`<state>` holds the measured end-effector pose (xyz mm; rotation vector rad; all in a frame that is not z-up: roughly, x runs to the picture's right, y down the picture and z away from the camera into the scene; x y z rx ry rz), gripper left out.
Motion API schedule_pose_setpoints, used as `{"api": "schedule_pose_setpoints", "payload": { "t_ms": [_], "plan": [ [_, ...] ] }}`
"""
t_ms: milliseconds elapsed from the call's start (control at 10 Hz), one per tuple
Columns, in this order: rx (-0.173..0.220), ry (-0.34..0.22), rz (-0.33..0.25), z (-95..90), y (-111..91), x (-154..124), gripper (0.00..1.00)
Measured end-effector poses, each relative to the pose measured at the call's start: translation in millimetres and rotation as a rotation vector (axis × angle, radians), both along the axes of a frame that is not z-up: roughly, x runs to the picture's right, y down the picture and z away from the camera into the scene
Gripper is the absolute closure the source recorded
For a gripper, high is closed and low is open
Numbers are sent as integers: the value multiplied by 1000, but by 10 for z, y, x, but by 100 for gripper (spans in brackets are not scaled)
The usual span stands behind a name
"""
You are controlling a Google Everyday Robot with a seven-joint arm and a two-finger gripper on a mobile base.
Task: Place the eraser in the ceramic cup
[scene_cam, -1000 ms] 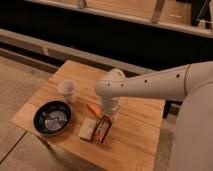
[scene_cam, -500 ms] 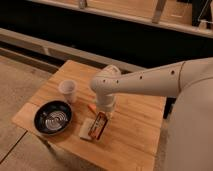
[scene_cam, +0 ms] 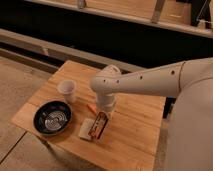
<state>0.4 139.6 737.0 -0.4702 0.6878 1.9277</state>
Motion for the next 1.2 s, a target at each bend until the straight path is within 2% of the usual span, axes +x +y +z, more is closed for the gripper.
{"api": "schedule_pose_setpoints", "payload": {
  "t_ms": [1000, 1100, 1200],
  "plan": [
    [1, -1, -1, 0, -18, -17, 100],
    [6, 3, -1, 3, -75, -20, 100],
    [28, 3, -15, 4, -242, -97, 100]
  ]
}}
